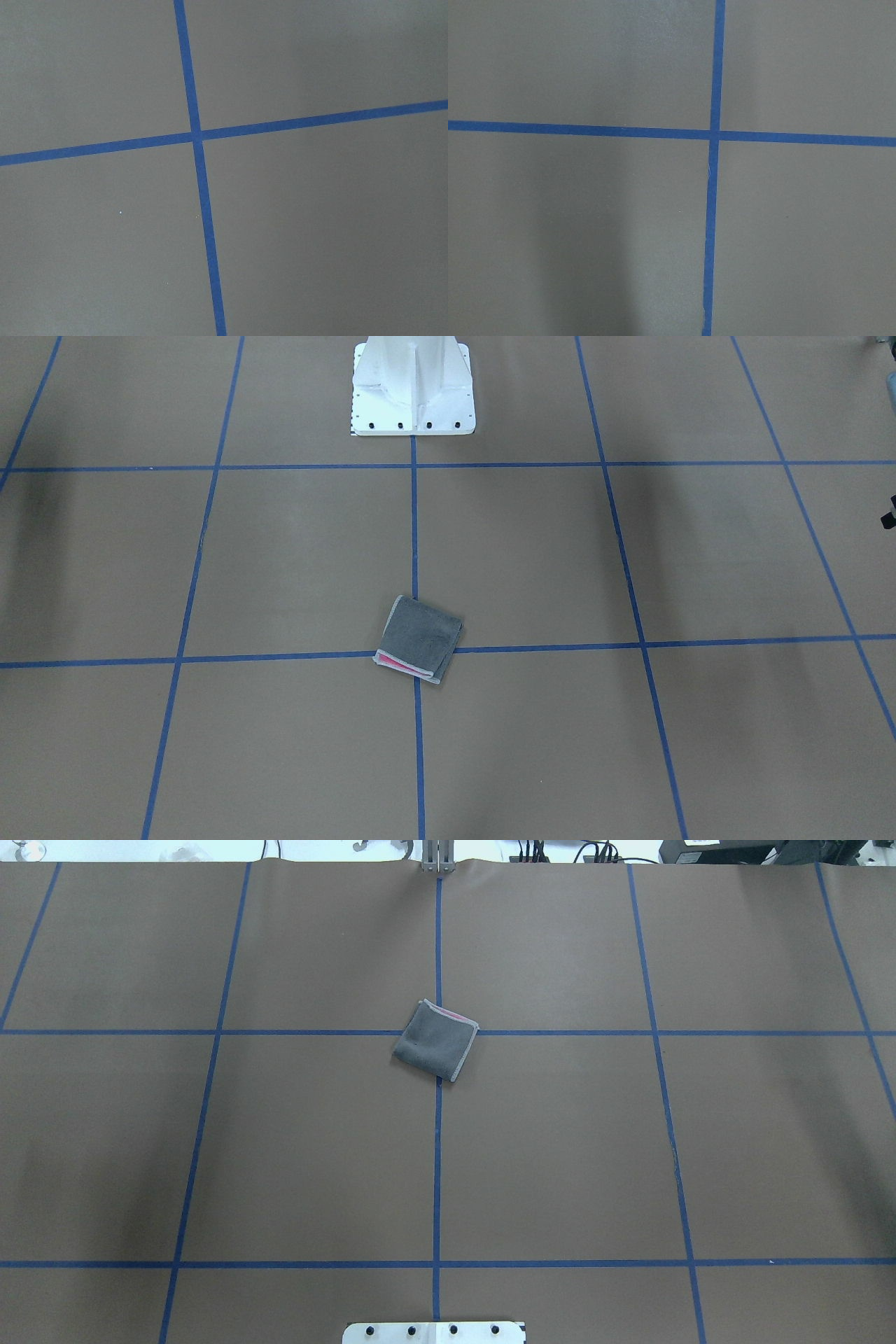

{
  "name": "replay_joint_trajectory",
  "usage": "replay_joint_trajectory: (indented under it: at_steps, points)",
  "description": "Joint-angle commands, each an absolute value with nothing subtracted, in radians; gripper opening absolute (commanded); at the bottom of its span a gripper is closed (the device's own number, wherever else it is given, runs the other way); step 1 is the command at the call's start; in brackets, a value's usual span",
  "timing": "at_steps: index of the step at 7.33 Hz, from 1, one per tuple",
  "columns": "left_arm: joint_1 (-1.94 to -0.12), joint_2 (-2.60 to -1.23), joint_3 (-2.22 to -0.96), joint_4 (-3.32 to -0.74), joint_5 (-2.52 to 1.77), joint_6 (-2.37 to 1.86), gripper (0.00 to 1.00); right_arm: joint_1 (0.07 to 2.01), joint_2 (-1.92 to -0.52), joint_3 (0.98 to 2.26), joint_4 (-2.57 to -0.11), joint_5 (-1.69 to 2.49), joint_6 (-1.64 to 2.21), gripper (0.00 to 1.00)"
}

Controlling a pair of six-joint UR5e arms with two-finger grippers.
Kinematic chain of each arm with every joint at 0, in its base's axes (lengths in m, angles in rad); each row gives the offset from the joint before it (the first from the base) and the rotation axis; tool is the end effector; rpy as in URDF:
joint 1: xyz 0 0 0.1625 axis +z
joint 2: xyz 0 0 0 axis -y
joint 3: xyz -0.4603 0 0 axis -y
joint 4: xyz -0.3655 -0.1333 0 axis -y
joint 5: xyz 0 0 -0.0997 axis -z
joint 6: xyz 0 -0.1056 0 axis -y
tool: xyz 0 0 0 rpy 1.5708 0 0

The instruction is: Fold towel twice with both arms

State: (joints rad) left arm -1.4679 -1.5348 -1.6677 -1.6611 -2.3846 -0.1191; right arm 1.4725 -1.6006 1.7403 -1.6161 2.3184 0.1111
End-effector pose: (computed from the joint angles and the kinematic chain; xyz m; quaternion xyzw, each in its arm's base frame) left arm -0.0092 -0.4611 0.6569 0.0252 0.3999 0.0225 0.9159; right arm 0.0166 -0.4586 0.6394 0.0056 -0.3673 -0.0113 0.9300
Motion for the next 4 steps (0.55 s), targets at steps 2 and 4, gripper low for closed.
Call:
replay_joint_trajectory:
  at_steps: [2,4]
  points:
    - [-1.468,-1.532,-1.674,-1.660,-2.430,-0.141,1.00,1.473,-1.638,1.775,-1.617,2.391,0.110,1.00]
    - [-1.466,-1.540,-1.669,-1.661,-2.430,-0.144,1.00,1.471,-1.664,1.772,-1.611,2.372,0.110,1.00]
